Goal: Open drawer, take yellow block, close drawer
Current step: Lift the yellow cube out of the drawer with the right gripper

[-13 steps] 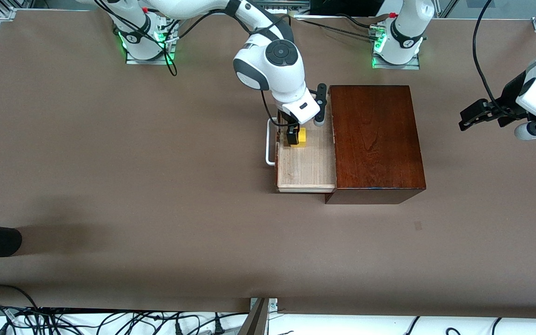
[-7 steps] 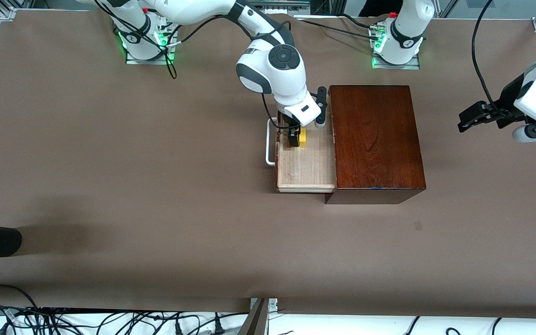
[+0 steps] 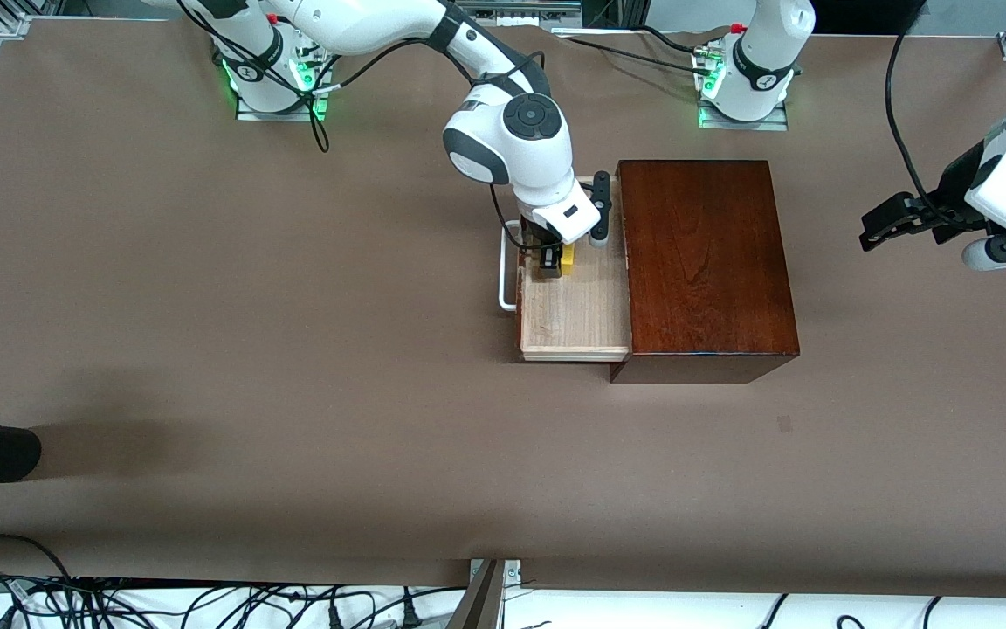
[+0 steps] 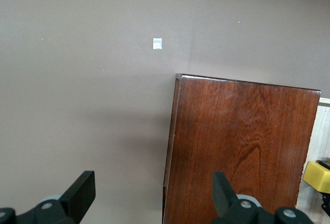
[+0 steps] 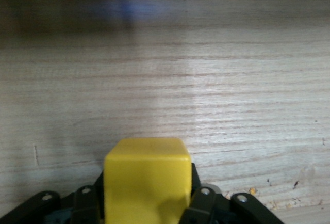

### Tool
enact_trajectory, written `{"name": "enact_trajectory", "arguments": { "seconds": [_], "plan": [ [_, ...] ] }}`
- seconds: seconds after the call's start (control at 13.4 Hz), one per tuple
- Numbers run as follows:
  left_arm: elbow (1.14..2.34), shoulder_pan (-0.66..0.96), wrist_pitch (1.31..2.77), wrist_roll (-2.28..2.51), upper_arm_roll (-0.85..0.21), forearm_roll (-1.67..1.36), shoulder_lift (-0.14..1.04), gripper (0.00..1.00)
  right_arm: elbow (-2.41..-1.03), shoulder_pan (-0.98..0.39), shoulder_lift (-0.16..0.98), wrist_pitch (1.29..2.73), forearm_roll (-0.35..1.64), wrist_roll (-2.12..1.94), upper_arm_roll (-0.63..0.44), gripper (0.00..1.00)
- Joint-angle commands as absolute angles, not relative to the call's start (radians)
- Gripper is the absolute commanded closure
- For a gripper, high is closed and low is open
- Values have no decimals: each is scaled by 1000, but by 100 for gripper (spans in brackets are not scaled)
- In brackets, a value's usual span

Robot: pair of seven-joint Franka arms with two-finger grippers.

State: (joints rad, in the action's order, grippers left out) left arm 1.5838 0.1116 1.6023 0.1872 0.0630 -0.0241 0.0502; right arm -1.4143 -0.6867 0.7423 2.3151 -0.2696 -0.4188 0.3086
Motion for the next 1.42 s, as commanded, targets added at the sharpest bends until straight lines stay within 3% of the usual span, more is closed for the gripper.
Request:
{"name": "enact_trajectory", "arguments": {
  "seconds": [0.0, 0.3, 0.82, 1.34],
  "plan": [
    [1542, 104, 1592, 167, 61, -32, 74, 0, -1384, -701, 755, 2312, -298, -413, 299, 68],
    [1540, 104, 1594, 167, 61, -34, 84, 0, -1371, -703, 749, 2275, -295, -410, 301, 70],
    [1494, 106, 1572, 181, 48, -32, 87, 0, -1109, -715, 736, 1901, -279, -368, 336, 74],
    [1468, 104, 1551, 183, 60, -34, 72, 0, -1109, -626, 644, 1772, -276, -190, 321, 78]
  ]
}}
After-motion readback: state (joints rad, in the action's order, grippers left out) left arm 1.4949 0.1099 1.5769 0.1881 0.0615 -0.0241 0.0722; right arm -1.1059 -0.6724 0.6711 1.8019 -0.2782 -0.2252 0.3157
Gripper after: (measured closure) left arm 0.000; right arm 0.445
